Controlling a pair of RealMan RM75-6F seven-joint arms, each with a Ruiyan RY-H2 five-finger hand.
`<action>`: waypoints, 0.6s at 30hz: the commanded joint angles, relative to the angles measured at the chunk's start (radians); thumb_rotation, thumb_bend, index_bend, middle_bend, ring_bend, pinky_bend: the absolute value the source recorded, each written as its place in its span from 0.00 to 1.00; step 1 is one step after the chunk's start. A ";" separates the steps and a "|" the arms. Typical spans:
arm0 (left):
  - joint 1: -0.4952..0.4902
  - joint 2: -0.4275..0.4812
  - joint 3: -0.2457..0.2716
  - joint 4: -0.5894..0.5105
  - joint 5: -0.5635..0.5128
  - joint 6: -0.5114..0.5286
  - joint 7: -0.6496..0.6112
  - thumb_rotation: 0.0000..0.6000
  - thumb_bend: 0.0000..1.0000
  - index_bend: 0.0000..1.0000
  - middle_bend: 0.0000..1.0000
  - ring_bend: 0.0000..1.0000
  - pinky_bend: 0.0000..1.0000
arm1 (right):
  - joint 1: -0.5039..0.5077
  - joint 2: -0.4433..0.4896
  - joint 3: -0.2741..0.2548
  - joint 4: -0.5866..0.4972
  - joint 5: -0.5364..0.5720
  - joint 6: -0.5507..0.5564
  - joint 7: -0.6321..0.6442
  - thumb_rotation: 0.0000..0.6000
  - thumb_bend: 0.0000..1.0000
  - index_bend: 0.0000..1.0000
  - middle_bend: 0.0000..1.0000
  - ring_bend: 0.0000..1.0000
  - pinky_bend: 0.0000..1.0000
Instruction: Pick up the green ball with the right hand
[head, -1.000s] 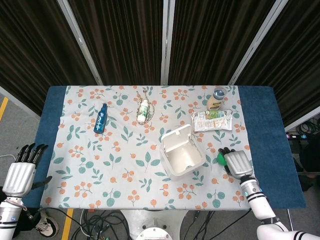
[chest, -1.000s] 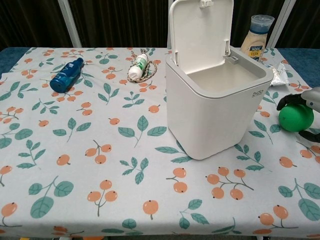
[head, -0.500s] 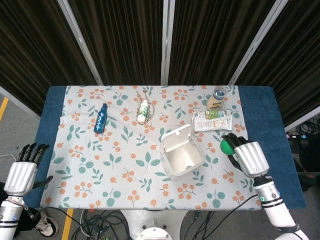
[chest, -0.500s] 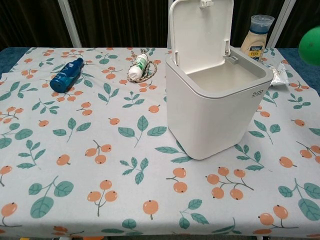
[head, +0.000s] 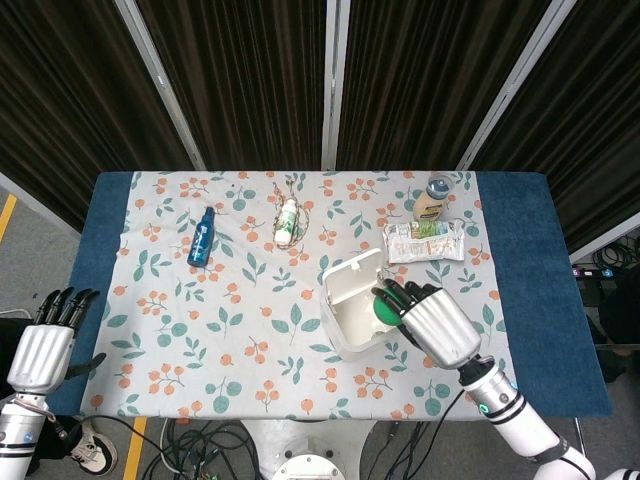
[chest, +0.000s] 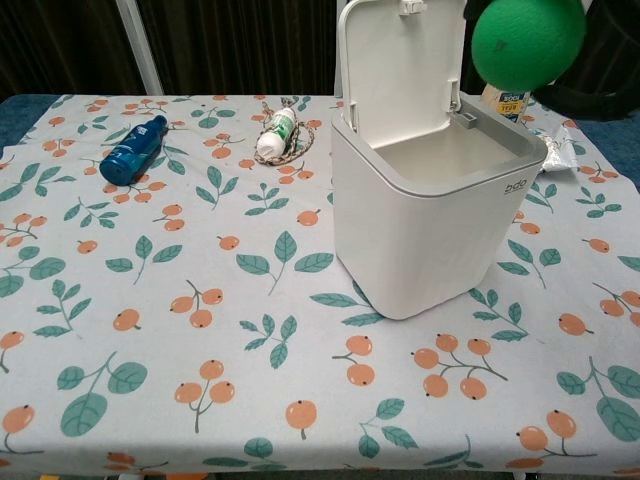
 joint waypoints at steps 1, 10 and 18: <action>0.000 -0.001 -0.002 0.004 -0.003 0.001 -0.005 1.00 0.12 0.12 0.11 0.04 0.08 | 0.023 -0.020 0.005 -0.009 0.035 -0.039 -0.020 1.00 0.39 0.43 0.44 0.46 0.70; 0.000 -0.002 -0.006 0.011 -0.014 -0.005 -0.016 1.00 0.12 0.13 0.11 0.04 0.08 | 0.033 -0.037 0.001 0.002 0.103 -0.067 -0.054 1.00 0.12 0.04 0.15 0.06 0.29; 0.002 -0.003 -0.009 0.007 -0.019 -0.001 -0.015 1.00 0.12 0.13 0.11 0.04 0.08 | 0.020 0.004 -0.009 -0.011 0.067 -0.027 0.004 1.00 0.07 0.00 0.10 0.00 0.19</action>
